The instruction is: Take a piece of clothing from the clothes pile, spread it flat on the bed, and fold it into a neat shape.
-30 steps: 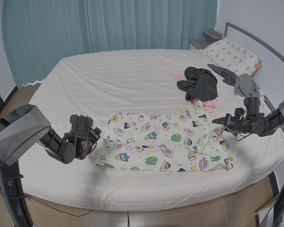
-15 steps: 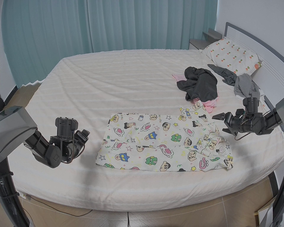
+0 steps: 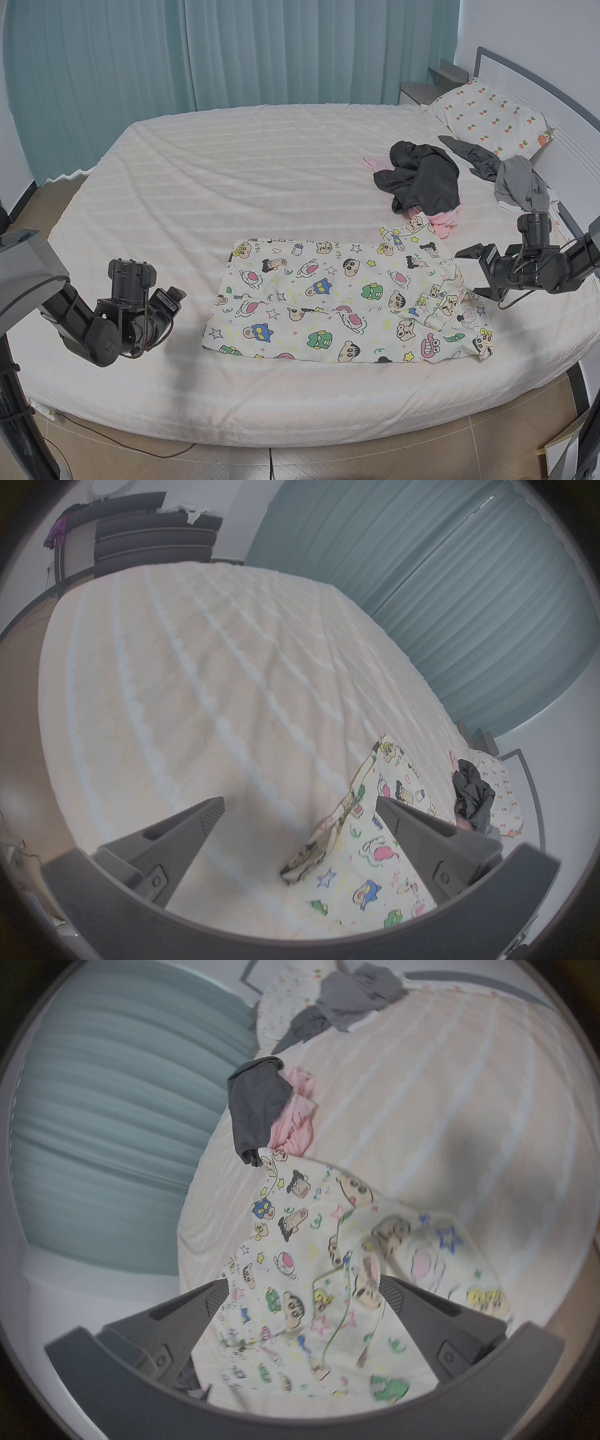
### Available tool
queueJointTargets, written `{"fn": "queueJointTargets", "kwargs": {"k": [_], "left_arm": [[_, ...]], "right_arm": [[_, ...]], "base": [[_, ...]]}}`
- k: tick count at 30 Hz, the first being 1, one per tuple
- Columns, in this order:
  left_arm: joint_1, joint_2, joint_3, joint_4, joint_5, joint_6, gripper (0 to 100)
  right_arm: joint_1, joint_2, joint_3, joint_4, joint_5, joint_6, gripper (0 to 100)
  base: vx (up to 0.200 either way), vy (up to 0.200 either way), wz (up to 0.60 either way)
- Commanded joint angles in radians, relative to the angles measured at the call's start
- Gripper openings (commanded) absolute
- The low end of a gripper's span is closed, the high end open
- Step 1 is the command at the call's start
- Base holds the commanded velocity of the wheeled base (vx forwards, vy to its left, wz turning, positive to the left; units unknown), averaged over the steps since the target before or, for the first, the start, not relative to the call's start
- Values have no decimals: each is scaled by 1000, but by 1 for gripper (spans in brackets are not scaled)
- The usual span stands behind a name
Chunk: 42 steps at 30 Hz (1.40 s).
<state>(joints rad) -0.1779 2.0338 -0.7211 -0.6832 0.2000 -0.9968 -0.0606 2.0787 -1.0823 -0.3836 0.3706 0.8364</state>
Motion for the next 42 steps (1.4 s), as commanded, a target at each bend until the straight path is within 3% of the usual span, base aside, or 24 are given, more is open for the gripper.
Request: {"fn": "queueJointTargets", "kwargs": {"k": [1, 6, 8, 12, 22, 31, 32, 42], "left_arm": [[-2, -84, 107, 1, -76, -54, 100], [-2, -155, 212, 1, -186, -77, 100], [-2, -181, 261, 1, -226, -79, 100], [-3, -192, 315, -2, -249, -79, 100], [-11, -187, 390, -118, -286, -115, 100], [-14, -182, 390, -127, -314, -148, 100], [-14, -182, 390, -127, -314, -149, 100], [-15, -184, 391, -127, -314, -151, 100]], "right_arm": [[64, -117, 113, -6, -7, 109, 100], [91, -81, 165, -9, -32, 119, 100], [108, -46, 182, -12, -76, 116, 100], [127, 6, 206, -58, -136, 115, 100], [134, 118, 199, -202, -177, 110, 100], [134, 153, 171, -222, -197, 113, 100], [134, 159, 167, -227, -199, 115, 0], [147, 167, 153, -225, -207, 115, 0]], "base": [[0, 0, 0], [0, 0, 0], [0, 0, 0], [0, 0, 0], [0, 0, 0], [0, 0, 0], [0, 0, 0], [0, 0, 0]]}}
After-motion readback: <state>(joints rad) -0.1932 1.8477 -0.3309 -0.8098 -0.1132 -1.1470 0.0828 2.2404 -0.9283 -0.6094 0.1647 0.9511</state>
